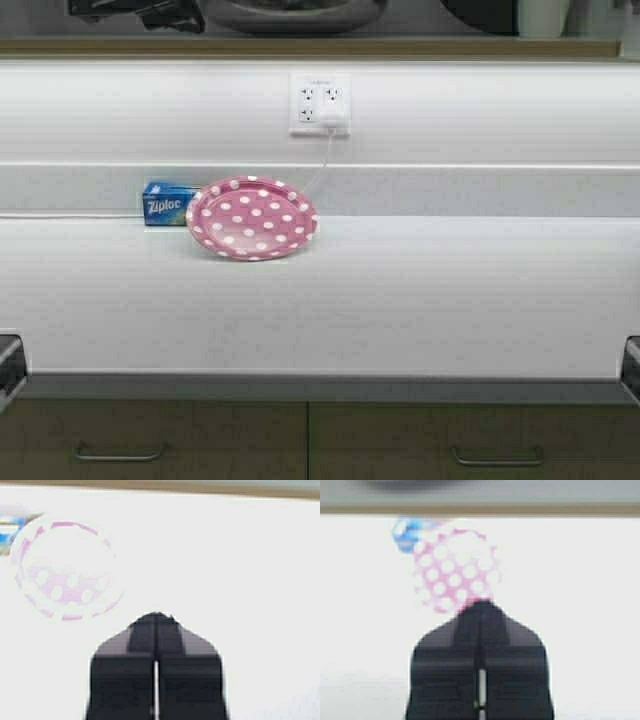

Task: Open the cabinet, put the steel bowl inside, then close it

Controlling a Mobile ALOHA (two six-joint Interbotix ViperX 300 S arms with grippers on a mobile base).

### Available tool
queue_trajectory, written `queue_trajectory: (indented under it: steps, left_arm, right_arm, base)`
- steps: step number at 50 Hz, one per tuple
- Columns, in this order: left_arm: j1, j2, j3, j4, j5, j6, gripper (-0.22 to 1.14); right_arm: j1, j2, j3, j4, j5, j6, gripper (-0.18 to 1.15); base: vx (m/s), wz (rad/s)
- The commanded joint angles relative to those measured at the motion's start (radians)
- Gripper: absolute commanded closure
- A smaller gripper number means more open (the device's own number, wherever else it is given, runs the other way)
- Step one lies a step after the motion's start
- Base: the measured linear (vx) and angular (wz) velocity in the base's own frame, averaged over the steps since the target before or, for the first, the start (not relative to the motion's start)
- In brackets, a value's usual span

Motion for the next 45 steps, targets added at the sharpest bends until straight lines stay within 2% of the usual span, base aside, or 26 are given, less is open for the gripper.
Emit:
queue_trajectory:
  steps: [1, 14, 26, 35, 45]
  left_arm:
    - [0.011, -0.008, 0.005, 0.003, -0.005, 0.006, 0.87]
    - [0.017, -0.04, 0.048, -0.006, -0.005, 0.0, 0.87]
    - [0.072, -0.054, 0.071, -0.006, -0.002, 0.005, 0.87]
    - [0.209, -0.11, 0.083, -0.002, 0.014, 0.018, 0.87]
    - [0.414, -0.244, 0.043, 0.028, 0.175, 0.075, 0.87]
  right_arm:
    - [0.0, 0.011, -0.005, -0.003, -0.002, -0.006, 0.9]
    - [0.0, 0.012, 0.015, -0.023, 0.003, -0.021, 0.9]
    - [-0.015, -0.023, 0.015, -0.029, 0.067, -0.034, 0.9]
    - [-0.074, -0.094, 0.026, -0.041, 0.098, -0.058, 0.9]
    - [-0.267, -0.252, 0.025, -0.048, 0.135, -0.066, 0.9]
  base:
    - [-0.24, -0.04]
    - [-0.23, -0.07]
    - [-0.27, -0.01]
    - [-0.29, 0.0]
    - [-0.21, -0.02]
